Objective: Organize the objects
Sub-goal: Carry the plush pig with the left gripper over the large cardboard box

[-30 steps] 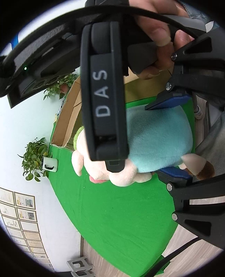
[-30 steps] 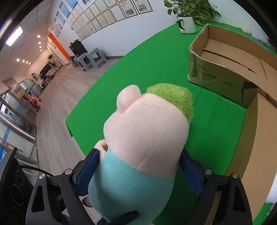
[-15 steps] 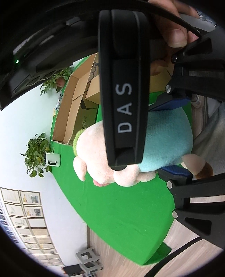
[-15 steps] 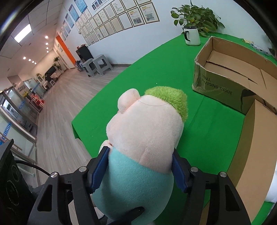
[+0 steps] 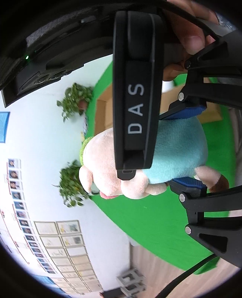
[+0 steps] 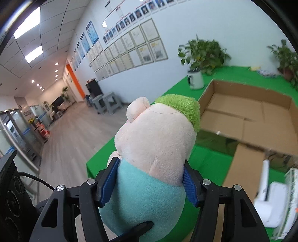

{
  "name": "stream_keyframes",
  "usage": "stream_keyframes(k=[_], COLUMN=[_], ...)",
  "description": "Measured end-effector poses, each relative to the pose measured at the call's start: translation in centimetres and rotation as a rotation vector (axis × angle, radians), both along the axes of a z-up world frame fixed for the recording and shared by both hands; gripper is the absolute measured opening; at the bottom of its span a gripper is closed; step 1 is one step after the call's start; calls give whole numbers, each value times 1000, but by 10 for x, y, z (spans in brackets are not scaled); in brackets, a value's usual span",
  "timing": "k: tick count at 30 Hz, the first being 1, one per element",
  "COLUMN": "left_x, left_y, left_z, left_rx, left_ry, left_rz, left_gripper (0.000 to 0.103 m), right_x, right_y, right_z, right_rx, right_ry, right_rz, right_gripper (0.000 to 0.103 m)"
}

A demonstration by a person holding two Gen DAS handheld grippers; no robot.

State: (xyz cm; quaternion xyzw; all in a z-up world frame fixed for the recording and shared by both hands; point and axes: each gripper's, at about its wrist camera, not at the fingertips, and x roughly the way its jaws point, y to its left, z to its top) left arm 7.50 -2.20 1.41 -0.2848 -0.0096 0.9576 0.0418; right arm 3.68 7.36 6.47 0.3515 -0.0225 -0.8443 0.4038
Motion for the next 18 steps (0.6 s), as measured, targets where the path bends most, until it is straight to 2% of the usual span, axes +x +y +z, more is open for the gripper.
stream_keyframes(k=[3,7,13,18], left_x=[-10,-28,-79,-109], left_y=[1,1,-1,-14], left_z=[18,39,76,88], left_rx=[8,32,67,84], left_ry=[49,104,136,145], left_rz=[-48,-100,-160,-193], left_gripper=[52,52,52,52], right_x=[-13,-18,-39,-56], right_y=[11,31,43,48], right_z=[25,73,144,197], right_rx=[-7,1,50,61], right_ry=[34,106,159,184], right_rz=[-44,-105,-140,-176], right_gripper=[60,60,60,60])
